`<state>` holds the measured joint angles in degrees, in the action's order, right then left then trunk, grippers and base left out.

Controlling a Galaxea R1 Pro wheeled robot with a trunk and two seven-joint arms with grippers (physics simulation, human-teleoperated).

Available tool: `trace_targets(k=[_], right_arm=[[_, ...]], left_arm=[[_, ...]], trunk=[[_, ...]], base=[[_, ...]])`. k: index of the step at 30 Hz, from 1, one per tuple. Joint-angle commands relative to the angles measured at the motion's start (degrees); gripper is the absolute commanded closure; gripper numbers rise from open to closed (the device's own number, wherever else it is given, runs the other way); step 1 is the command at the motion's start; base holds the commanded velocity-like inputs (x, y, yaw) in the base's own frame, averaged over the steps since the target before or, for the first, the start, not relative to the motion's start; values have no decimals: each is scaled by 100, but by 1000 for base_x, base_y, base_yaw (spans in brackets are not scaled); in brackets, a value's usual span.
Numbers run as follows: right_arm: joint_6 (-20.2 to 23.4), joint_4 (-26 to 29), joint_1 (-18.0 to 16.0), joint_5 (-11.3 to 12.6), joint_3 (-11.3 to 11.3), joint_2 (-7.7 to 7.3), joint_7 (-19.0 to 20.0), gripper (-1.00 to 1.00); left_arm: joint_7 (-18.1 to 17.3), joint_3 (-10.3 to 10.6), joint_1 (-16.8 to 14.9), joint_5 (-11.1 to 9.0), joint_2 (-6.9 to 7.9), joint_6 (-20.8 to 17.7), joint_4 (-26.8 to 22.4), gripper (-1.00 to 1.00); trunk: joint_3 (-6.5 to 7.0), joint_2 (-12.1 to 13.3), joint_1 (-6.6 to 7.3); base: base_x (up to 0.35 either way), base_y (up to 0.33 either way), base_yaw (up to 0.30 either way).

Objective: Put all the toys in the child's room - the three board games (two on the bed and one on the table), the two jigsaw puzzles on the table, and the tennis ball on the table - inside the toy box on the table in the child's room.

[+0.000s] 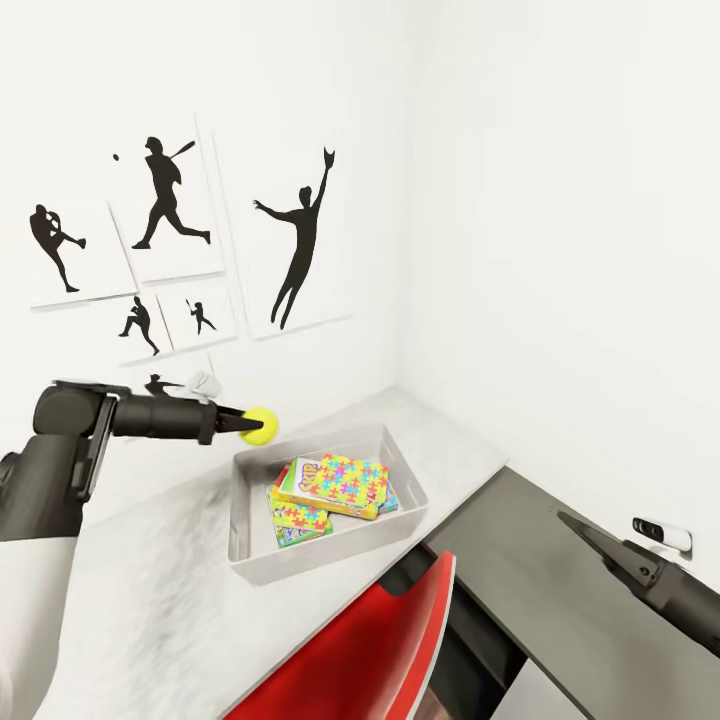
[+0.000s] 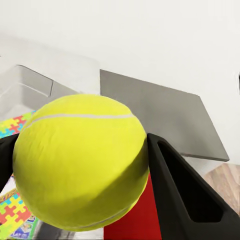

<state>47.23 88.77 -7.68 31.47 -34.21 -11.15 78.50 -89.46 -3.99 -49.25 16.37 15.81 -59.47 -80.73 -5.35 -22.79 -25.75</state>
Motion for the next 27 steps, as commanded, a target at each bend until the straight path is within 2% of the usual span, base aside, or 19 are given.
trace_targets(k=[1, 8, 12, 15, 20, 23, 25, 27], right_arm=[[48, 0, -5, 16, -4, -1, 7, -100], [53, 0, -5, 17, -7, -1, 7, -100], [57, 0, -5, 17, -7, -1, 4, -100], [74, 25, -5, 22, -15, 7, -19, -100], [136, 127, -10, 10, 28, 43, -138, -100], [555, 158, -82, -45, 111, 17, -657, -100], [1003, 157, -488, -58, 205, -11, -1478, -100], [1225, 146, -1034, -44, 406, -14, -2367, -100]], left_arm=[[-55, 22, -3, 118, -4, -49, -5, 100], [-55, 70, 20, 357, -24, -48, 24, 100], [-55, 84, 68, 652, -147, -44, 36, 100], [73, 90, 119, 933, -273, -40, 60, 100], [132, 91, 140, 1046, -338, -39, 90, 100], [139, 101, 142, 1062, -347, -39, 183, 100], [143, 106, 143, 1075, -351, -37, 301, 100], [149, 166, 144, 1086, -356, -34, 422, 100]], trunk=[[-13, -13, -4], [-13, -13, -4], [-13, -13, -4], [-13, -13, -4], [-13, -13, -4], [-13, -13, -4], [-13, -13, -4], [-13, -13, -4]], base=[[0, 0, 0], [0, 0, 0], [0, 0, 0], [0, 0, 0], [0, 0, 0], [0, 0, 0], [0, 0, 0], [0, 0, 0]])
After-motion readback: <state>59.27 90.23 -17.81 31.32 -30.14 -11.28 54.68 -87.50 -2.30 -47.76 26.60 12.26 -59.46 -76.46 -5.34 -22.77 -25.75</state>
